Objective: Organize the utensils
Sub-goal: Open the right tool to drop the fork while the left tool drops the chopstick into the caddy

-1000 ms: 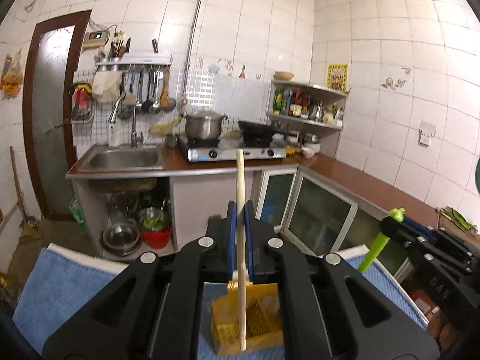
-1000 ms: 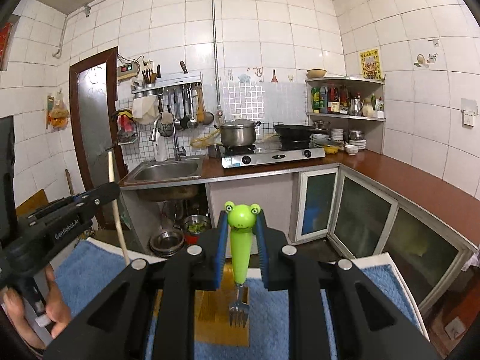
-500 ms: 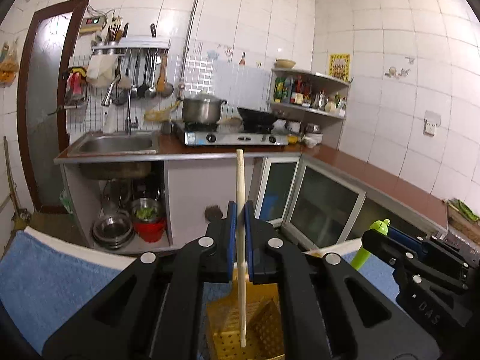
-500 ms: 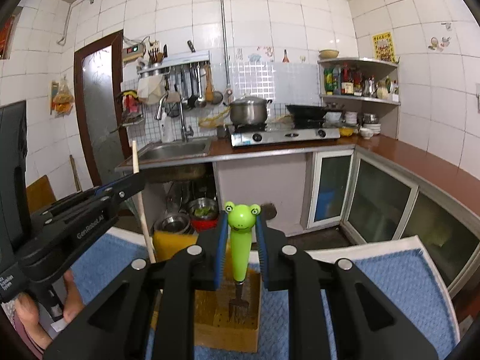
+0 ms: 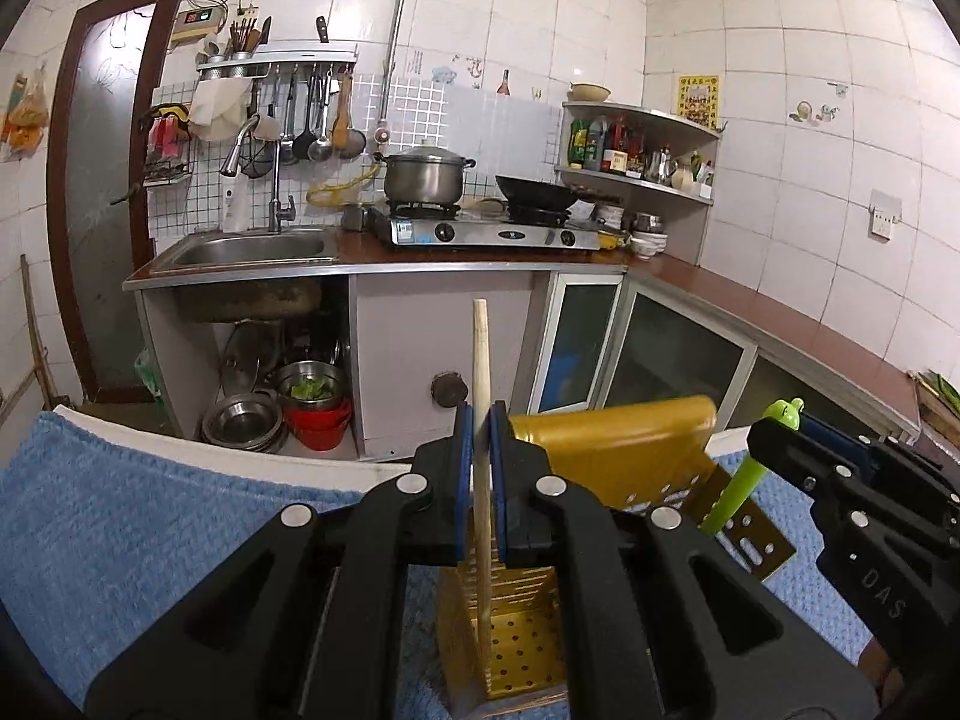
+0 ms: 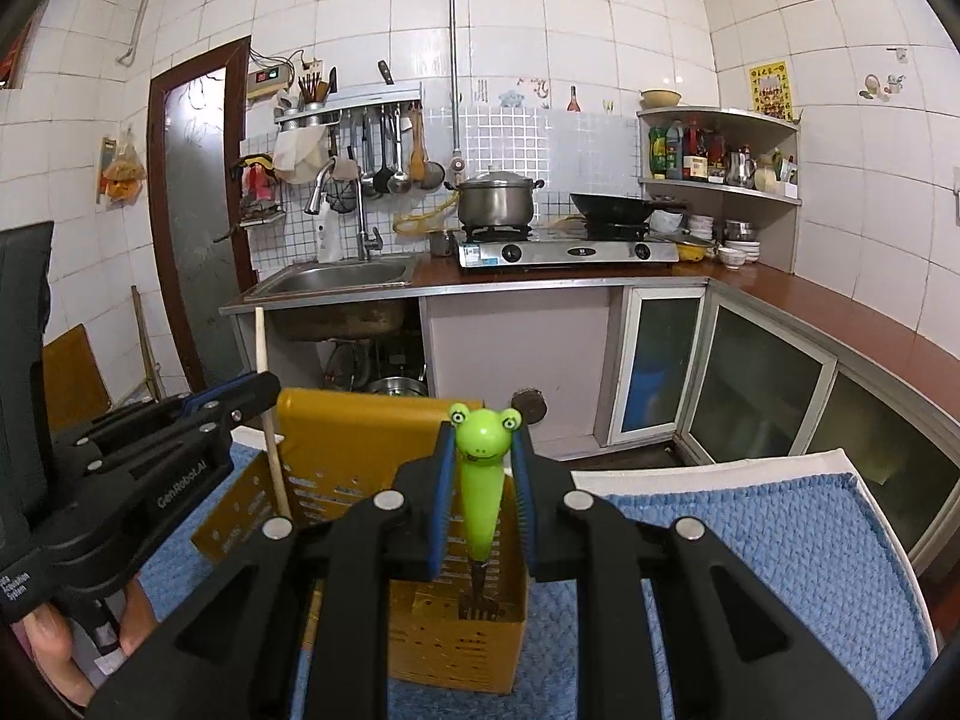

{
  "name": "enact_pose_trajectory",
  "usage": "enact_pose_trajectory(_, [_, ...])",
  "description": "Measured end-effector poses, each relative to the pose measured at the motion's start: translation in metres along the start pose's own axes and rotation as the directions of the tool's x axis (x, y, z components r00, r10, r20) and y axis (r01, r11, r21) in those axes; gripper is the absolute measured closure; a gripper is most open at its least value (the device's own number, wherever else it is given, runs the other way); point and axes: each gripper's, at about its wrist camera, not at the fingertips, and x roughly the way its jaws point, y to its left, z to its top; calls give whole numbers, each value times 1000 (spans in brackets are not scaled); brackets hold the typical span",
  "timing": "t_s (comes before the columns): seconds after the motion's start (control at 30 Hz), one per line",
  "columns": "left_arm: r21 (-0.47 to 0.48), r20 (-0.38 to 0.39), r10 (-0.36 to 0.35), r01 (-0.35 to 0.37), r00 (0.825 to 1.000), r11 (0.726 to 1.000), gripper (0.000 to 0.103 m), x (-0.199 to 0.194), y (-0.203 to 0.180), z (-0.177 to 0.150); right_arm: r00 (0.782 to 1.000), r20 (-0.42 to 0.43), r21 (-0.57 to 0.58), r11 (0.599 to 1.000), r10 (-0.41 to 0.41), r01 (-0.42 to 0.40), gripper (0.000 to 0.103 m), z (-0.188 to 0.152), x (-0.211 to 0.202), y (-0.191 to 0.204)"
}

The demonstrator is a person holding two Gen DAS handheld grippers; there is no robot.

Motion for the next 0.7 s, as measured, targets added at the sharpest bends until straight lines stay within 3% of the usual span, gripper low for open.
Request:
enact_pose_trajectory(0.27, [-13, -37, 6, -6, 999, 1000, 97, -2, 6, -3, 1000, 4, 10, 1000, 21, -21, 83, -7, -2, 1])
enact_pose_trajectory(0.33, [-20, -45, 3, -4, 999, 1000, 89, -6, 7, -3, 1000, -5, 12, 1000, 20, -20, 79, -5, -4, 2])
enact_pose_trajectory(0.37, [-29, -44, 1, -2, 999, 1000, 76, -12, 9, 0, 1000, -8, 13, 1000, 20, -20, 74, -3, -8, 2])
enact_pose_trajectory(0.4, [-34, -38, 2, -3, 999, 999, 62, -18, 11, 2, 1000, -8, 18, 999, 28, -28, 62, 0, -12, 1])
enact_pose_trajectory(0.43, [-36, -29, 6, -7, 1000, 999, 55, -25, 12, 3, 1000, -3, 20, 999, 27, -27, 54, 2, -16, 1])
enact_pose_trajectory(0.5, [-38, -14, 15, -15, 1000, 999, 35, -40, 15, 8, 1000, 9, 18, 1000, 4, -4, 54, 9, -30, -1])
enact_pose_trajectory(0.63, [-7, -18, 40, -40, 999, 999, 28, -67, 22, 10, 999, -8, 33, 999, -34, 34, 54, 11, -53, -12])
enact_pose_trajectory(0.7, [-7, -15, 56, -56, 998, 998, 17, -83, 27, 6, 998, -11, 35, 998, -58, 58, 50, 6, -65, -18])
